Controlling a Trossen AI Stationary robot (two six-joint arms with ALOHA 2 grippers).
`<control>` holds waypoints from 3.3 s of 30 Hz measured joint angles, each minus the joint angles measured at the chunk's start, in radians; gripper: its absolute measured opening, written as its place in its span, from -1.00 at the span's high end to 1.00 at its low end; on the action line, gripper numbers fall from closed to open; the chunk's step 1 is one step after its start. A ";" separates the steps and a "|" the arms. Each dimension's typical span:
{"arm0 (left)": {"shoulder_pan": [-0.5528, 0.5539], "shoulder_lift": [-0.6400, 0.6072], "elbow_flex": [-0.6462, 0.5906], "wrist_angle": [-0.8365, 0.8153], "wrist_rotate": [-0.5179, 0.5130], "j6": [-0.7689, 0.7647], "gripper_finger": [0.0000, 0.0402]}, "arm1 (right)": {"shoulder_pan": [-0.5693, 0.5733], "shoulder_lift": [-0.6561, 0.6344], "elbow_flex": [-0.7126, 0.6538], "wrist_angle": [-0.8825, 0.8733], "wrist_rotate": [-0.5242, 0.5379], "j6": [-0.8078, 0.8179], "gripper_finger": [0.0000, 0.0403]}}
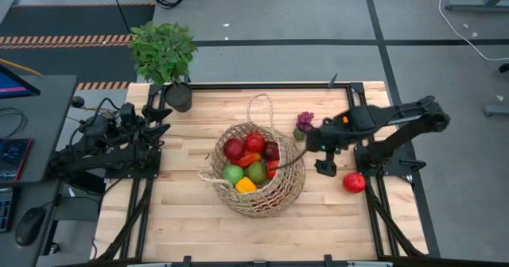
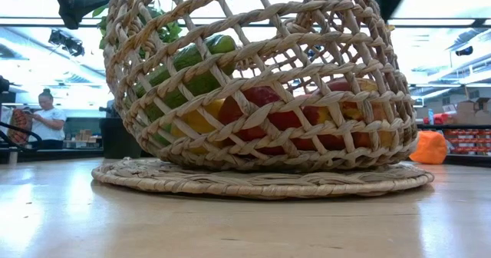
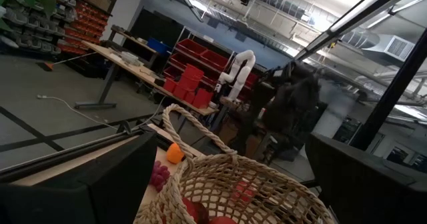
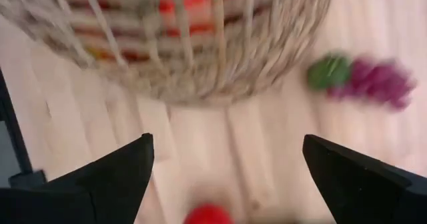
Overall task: Build produce basket
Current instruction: Put the red apple into the brown basket
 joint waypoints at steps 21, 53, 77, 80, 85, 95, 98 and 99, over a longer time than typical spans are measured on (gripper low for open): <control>0.000 0.000 0.000 0.000 0.000 0.000 -0.94 | 0.220 -0.192 -0.578 0.122 -0.219 0.217 -0.92; 0.000 0.000 0.000 0.000 0.000 0.000 -0.94 | 0.361 -0.107 -0.789 0.289 -0.253 0.313 -0.92; 0.000 0.000 0.000 0.000 0.000 0.000 -0.94 | 0.376 -0.117 -0.596 0.162 -0.257 0.484 -0.97; 0.000 0.000 0.000 0.000 0.000 0.000 -0.94 | 0.387 -0.117 -0.629 0.186 -0.250 0.550 -0.98; 0.000 0.000 0.000 0.000 0.000 0.000 -0.94 | 0.385 -0.117 -0.644 0.256 -0.319 0.584 -0.98; 0.000 0.000 0.000 0.000 0.000 0.000 -0.94 | 0.355 -0.125 -0.550 0.199 -0.351 0.620 -0.98; 0.000 0.000 0.000 0.000 0.000 0.000 -0.94 | 0.355 -0.125 -0.512 0.177 -0.352 0.631 -0.98; 0.000 0.000 0.000 0.000 0.000 0.000 -0.94 | 0.355 -0.125 -0.498 0.167 -0.354 0.630 -0.98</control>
